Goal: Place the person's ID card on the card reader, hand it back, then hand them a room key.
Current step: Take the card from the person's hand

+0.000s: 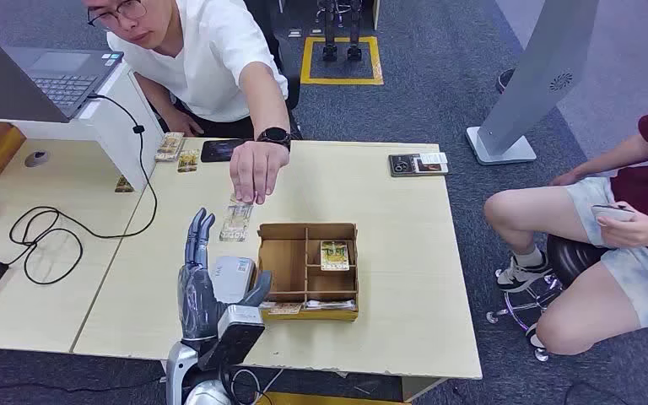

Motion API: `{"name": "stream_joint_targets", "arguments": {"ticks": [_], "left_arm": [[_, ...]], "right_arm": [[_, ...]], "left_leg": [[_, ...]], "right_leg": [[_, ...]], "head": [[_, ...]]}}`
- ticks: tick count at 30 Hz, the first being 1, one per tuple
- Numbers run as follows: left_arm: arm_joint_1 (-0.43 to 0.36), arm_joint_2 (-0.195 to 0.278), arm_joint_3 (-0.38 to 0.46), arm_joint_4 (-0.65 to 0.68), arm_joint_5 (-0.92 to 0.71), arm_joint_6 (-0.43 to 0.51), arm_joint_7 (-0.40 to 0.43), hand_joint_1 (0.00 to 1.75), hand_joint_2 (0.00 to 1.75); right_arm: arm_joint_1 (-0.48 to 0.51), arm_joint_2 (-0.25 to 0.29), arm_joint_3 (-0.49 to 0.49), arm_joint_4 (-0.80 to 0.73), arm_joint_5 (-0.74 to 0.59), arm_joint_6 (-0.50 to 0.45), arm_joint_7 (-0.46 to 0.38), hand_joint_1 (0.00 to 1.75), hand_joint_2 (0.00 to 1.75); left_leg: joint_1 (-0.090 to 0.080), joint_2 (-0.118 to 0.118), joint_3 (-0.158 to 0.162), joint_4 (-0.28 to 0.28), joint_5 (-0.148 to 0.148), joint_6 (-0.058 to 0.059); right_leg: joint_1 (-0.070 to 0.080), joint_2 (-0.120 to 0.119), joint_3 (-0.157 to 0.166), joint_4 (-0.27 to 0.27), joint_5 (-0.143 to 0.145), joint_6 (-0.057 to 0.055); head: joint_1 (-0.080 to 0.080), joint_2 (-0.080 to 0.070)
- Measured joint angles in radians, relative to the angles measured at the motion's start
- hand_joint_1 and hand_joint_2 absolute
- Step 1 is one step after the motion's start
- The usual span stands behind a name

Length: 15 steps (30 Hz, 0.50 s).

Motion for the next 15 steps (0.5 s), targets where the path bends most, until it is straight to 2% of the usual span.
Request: {"name": "stream_joint_targets", "arguments": {"ticks": [7, 15], "left_arm": [[-0.039, -0.002, 0.000, 0.019, -0.057, 0.000, 0.052, 0.00, 1.75], [-0.104, -0.028, 0.032, 0.073, -0.337, 0.000, 0.081, 0.00, 1.75]], "right_arm": [[-0.004, 0.000, 0.000, 0.002, 0.007, -0.004, 0.000, 0.00, 1.75], [-0.037, -0.039, 0.013, 0.097, 0.007, -0.079, 0.004, 0.00, 1.75]], "left_leg": [[0.000, 0.000, 0.000, 0.000, 0.000, 0.000], [0.000, 0.000, 0.000, 0.000, 0.000, 0.000]], "right_leg": [[0.000, 0.000, 0.000, 0.000, 0.000, 0.000], [0.000, 0.000, 0.000, 0.000, 0.001, 0.000]], "head": [[0.000, 0.000], [0.000, 0.000]]}}
